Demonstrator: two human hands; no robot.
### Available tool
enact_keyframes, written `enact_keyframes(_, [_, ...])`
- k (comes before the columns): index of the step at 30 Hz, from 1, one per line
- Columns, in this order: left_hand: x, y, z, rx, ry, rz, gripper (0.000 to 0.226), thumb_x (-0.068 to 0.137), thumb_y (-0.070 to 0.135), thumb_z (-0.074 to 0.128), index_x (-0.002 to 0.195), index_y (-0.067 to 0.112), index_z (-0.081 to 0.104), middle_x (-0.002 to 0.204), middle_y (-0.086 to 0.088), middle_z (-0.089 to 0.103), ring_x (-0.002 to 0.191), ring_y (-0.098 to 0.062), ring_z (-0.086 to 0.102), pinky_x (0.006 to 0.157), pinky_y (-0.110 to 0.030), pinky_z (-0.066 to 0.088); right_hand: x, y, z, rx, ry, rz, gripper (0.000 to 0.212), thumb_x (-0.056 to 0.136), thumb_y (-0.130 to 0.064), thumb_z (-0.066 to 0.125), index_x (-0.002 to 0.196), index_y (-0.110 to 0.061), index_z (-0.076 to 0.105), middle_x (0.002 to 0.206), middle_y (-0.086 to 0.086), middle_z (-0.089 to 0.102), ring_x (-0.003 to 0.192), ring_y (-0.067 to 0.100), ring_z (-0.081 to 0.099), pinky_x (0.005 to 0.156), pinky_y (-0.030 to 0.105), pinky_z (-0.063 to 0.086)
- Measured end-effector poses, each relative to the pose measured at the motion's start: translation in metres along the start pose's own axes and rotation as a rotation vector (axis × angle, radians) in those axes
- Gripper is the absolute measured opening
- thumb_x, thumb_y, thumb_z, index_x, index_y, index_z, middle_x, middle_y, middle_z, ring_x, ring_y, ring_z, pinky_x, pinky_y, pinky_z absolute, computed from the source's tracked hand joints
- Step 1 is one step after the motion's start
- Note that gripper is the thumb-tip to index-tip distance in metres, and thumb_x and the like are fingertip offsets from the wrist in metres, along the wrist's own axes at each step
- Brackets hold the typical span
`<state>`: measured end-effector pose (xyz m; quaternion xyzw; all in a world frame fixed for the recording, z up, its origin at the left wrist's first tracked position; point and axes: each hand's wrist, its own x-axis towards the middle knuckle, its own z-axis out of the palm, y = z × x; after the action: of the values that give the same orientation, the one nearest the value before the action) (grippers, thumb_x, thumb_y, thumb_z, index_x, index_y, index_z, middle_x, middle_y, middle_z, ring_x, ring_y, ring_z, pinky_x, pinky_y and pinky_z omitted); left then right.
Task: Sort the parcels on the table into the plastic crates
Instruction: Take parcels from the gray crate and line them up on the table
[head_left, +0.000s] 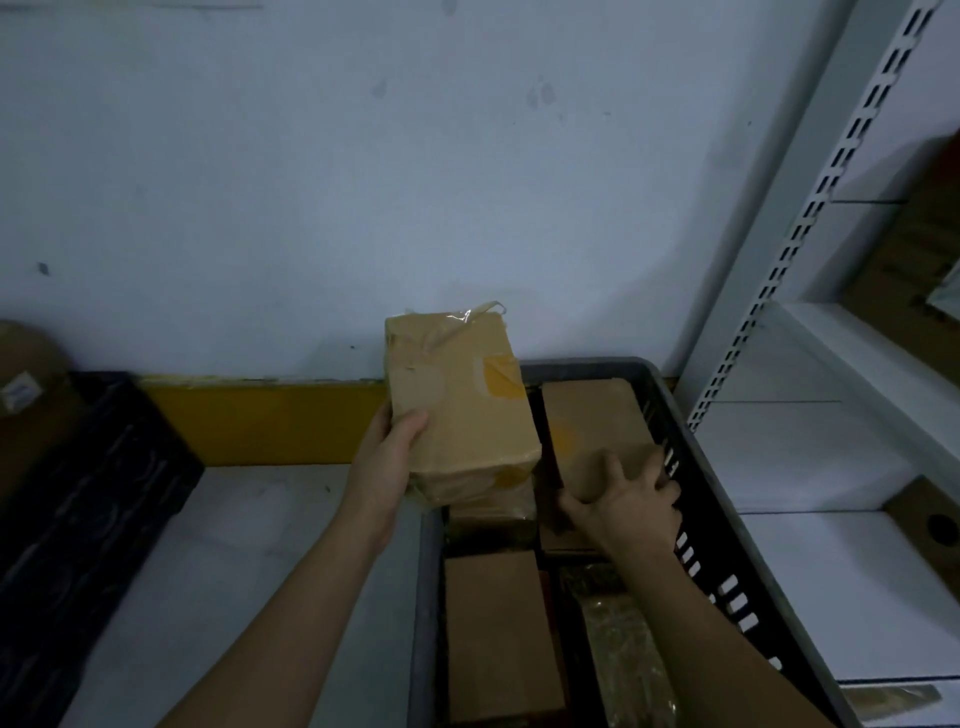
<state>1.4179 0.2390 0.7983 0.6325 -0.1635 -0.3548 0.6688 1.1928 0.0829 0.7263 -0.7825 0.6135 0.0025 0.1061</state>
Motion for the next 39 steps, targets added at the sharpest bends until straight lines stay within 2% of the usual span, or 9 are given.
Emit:
enact_keyframes(3, [-0.003, 0.006, -0.008, -0.021, 0.03, 0.033, 0.042, 0.104, 0.038, 0.065, 0.146, 0.037, 0.061, 0.129, 0.01, 0.075, 0.119, -0.017, 0.07, 0.099, -0.044, 0.058, -0.002, -0.003, -0.017, 0.055, 0.103, -0.05, 0.105, 0.071, -0.095, 0.043, 0.157, -0.035, 0.038, 0.173, 0.018, 0.002, 0.144, 0.054, 0.028, 0.107, 0.058, 0.049])
enact_keyframes(8, [-0.007, 0.022, -0.031, -0.034, 0.125, 0.081, 0.035, 0.11, 0.029, 0.056, 0.145, 0.03, 0.063, 0.128, 0.006, 0.075, 0.117, -0.017, 0.069, 0.095, -0.039, 0.056, -0.027, -0.013, -0.06, 0.253, 0.321, -0.139, 0.095, 0.072, -0.089, 0.047, 0.154, -0.04, 0.044, 0.172, 0.013, 0.013, 0.146, 0.053, 0.028, 0.104, 0.064, 0.051])
enact_keyframes(10, [-0.008, 0.024, -0.047, -0.014, 0.171, 0.1, 0.034, 0.111, 0.031, 0.054, 0.144, 0.032, 0.064, 0.127, 0.007, 0.075, 0.117, -0.017, 0.069, 0.09, -0.037, 0.055, -0.037, -0.031, -0.078, 0.304, 0.353, -0.204, 0.095, 0.073, -0.089, 0.048, 0.155, -0.041, 0.043, 0.173, 0.01, 0.012, 0.148, 0.051, 0.026, 0.108, 0.065, 0.049])
enact_keyframes(14, [-0.015, 0.028, -0.094, 0.012, 0.273, 0.129, 0.032, 0.112, 0.032, 0.051, 0.14, 0.034, 0.066, 0.126, 0.01, 0.073, 0.116, -0.015, 0.068, 0.095, -0.038, 0.055, -0.061, -0.081, -0.096, 0.363, 0.364, -0.314, 0.099, 0.075, -0.09, 0.048, 0.16, -0.041, 0.039, 0.176, 0.007, 0.006, 0.153, 0.049, 0.021, 0.115, 0.061, 0.041])
enact_keyframes(22, [-0.006, 0.026, -0.213, -0.027, 0.408, 0.096, 0.026, 0.112, 0.03, 0.05, 0.109, 0.037, 0.075, 0.118, 0.009, 0.077, 0.114, -0.017, 0.07, 0.1, -0.04, 0.055, -0.112, -0.205, -0.074, 0.339, 0.193, -0.454, 0.103, 0.084, -0.091, 0.052, 0.167, -0.042, 0.018, 0.178, 0.011, -0.014, 0.161, 0.048, 0.005, 0.123, 0.061, 0.033])
enact_keyframes(26, [0.009, 0.009, -0.276, -0.008, 0.405, 0.068, 0.027, 0.11, 0.036, 0.053, 0.109, 0.037, 0.079, 0.115, 0.007, 0.08, 0.112, -0.02, 0.074, 0.106, -0.047, 0.056, -0.136, -0.266, -0.03, 0.304, 0.118, -0.429, 0.105, 0.08, -0.093, 0.049, 0.166, -0.04, 0.021, 0.177, 0.016, -0.009, 0.16, 0.049, 0.006, 0.119, 0.06, 0.038])
enact_keyframes(30, [0.031, -0.019, -0.331, 0.081, 0.346, -0.007, 0.024, 0.109, 0.05, 0.049, 0.122, 0.048, 0.069, 0.125, 0.008, 0.074, 0.116, -0.02, 0.07, 0.106, -0.051, 0.055, -0.157, -0.313, 0.033, 0.25, 0.06, -0.342, 0.103, 0.079, -0.093, 0.053, 0.164, -0.041, 0.027, 0.174, 0.015, -0.007, 0.157, 0.049, 0.01, 0.112, 0.056, 0.047])
enact_keyframes(34, [0.049, -0.052, -0.358, 0.185, 0.278, -0.083, 0.041, 0.109, 0.057, 0.044, 0.145, 0.044, 0.058, 0.136, 0.003, 0.068, 0.119, -0.022, 0.067, 0.107, -0.052, 0.055, -0.166, -0.334, 0.081, 0.258, -0.05, -0.239, 0.106, 0.075, -0.094, 0.056, 0.163, -0.041, 0.03, 0.172, 0.013, -0.005, 0.156, 0.048, 0.01, 0.113, 0.059, 0.048])
enact_keyframes(39, [0.078, -0.077, -0.377, 0.229, 0.23, -0.156, 0.038, 0.113, 0.044, 0.043, 0.149, 0.038, 0.055, 0.135, 0.002, 0.066, 0.123, -0.024, 0.064, 0.109, -0.05, 0.053, -0.162, -0.354, 0.126, 0.243, -0.11, -0.174, 0.105, 0.076, -0.092, 0.059, 0.162, -0.039, 0.031, 0.169, 0.018, -0.001, 0.152, 0.05, 0.018, 0.112, 0.056, 0.048])
